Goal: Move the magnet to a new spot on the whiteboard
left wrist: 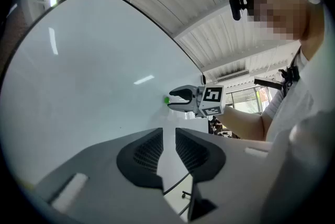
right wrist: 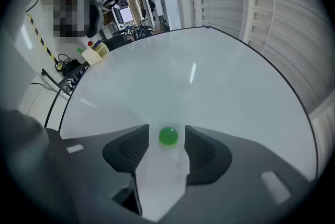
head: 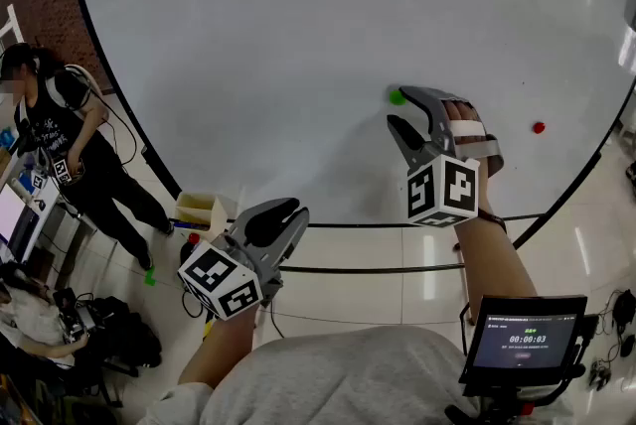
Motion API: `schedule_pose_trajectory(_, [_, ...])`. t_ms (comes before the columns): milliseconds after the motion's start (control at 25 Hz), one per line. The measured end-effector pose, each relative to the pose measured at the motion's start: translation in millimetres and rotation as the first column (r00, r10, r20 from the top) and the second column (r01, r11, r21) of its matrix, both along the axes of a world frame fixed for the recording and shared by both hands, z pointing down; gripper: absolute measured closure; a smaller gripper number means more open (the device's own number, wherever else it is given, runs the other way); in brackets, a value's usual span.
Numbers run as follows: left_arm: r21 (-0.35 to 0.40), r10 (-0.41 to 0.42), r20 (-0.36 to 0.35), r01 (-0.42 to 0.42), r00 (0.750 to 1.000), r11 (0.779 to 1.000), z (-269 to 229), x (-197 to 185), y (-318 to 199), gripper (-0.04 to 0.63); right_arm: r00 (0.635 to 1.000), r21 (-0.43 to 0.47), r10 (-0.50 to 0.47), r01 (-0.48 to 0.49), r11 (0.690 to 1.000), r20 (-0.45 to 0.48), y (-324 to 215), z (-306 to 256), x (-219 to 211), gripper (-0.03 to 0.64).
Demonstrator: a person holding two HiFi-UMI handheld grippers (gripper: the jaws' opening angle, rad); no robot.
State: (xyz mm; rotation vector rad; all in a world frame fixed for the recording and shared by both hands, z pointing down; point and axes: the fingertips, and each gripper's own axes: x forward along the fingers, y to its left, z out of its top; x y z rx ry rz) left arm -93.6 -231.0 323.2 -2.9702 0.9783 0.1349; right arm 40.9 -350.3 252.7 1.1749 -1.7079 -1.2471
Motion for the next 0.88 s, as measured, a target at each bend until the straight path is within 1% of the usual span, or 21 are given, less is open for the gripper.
schedule_pose_trajectory(160, [-0.001,0.018,0.007,-0.018,1.000,1.000,3.3,7.3,1.7,0.545,1.000,-0.006,0.019,-0.019,1.000,0.012,-10.7,-0.4,3.9,0.418])
schedule_pose_trajectory(240, [0.003,0.021,0.007,-0.021,1.000,1.000,4.2,8.4,2.7,0.545,0.999,0.014,0.028,-0.029,0.999,0.014,-9.8,-3.6,6.5,0.467])
schedule_pose_trajectory(360, [0.003,0.018,0.011,-0.018,1.000,1.000,2.5,8.4,3.3,0.545,0.996,0.073,0.073,-0.069,0.995,-0.048,-9.0,-2.2,7.0,0.478])
schedule_pose_trajectory(400, [0.004,0.017,0.010,-0.017,1.000,1.000,2.2,8.5,3.3,0.545,0.995,0.084,0.083,-0.078,0.993,-0.061,-9.1,-0.9,6.5,0.500])
schedule_pose_trajectory(680, [0.003,0.022,0.009,-0.022,1.000,1.000,3.1,9.1,1.9,0.546,0.996,0.083,0.080,-0.076,0.994,-0.044,-7.6,-1.2,4.8,0.503])
schedule_pose_trajectory(880, [0.003,0.029,0.008,-0.029,1.000,1.000,4.3,11.5,0.2,0.545,0.997,0.063,0.077,-0.075,0.995,-0.020,-4.3,0.5,7.7,0.503])
